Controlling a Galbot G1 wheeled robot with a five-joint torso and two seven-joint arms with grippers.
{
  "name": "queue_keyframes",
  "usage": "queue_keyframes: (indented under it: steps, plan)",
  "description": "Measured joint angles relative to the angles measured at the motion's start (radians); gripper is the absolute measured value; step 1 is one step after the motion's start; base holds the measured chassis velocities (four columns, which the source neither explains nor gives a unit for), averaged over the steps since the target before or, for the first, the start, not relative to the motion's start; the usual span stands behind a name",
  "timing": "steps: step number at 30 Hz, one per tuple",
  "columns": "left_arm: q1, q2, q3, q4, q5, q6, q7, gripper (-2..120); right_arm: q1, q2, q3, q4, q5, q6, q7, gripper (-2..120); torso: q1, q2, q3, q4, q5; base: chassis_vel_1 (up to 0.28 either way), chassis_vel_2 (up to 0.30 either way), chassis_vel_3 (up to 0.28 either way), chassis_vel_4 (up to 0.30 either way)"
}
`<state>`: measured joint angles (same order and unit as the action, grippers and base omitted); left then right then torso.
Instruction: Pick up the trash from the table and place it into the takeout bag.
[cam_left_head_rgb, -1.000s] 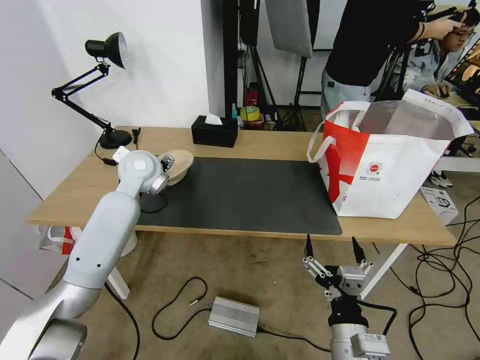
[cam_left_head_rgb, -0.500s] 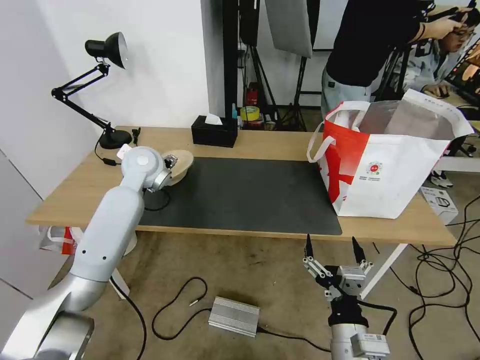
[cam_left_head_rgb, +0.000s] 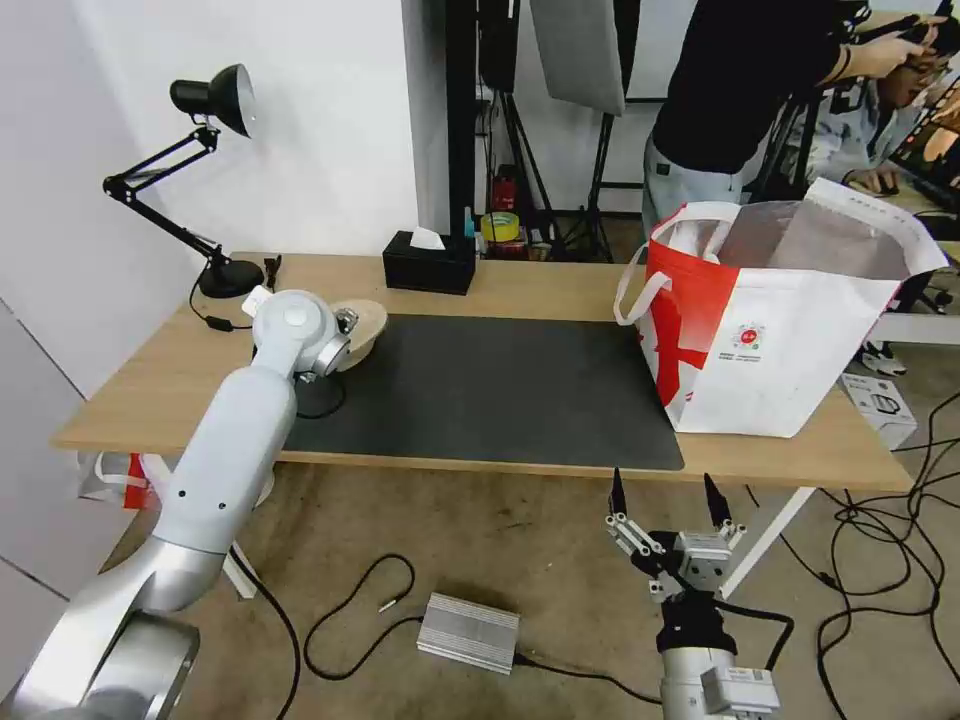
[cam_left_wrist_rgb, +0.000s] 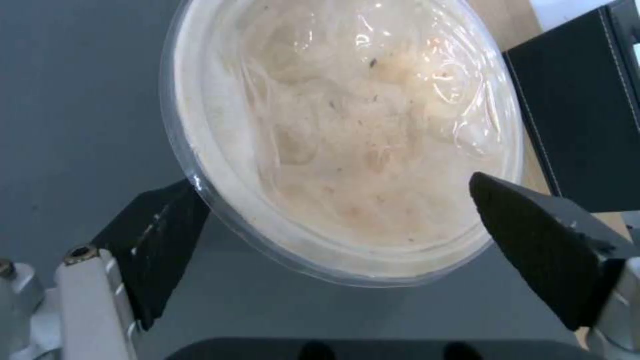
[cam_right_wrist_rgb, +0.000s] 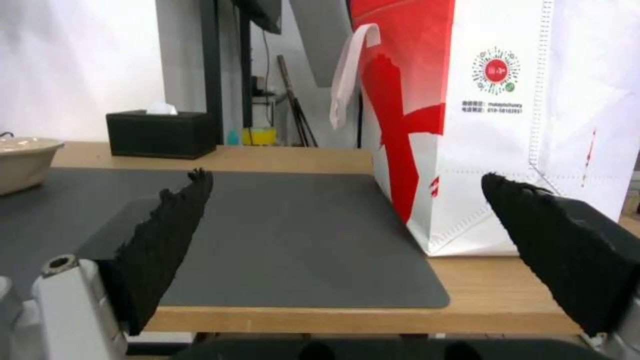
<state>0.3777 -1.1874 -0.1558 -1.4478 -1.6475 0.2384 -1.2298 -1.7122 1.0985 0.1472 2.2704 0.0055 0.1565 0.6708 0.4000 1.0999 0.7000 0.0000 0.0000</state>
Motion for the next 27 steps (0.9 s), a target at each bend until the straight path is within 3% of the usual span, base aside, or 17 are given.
queue_keyframes:
  steps: [22,27]
  plan:
    - [-0.001,-0.008,-0.011,0.026,0.042,-0.006,0.007,100,0.000,0.000,0.000,0.000,0.000,0.000,0.000,100,0.000,0.000,0.000,0.0000,0.0000,0.000,0.000,0.000,0.000]
    - [0.001,-0.007,-0.012,0.026,0.043,-0.009,0.007,87,0.000,0.000,0.000,0.000,0.000,0.000,0.000,100,0.000,0.000,0.000,0.0000,0.0000,0.000,0.000,0.000,0.000]
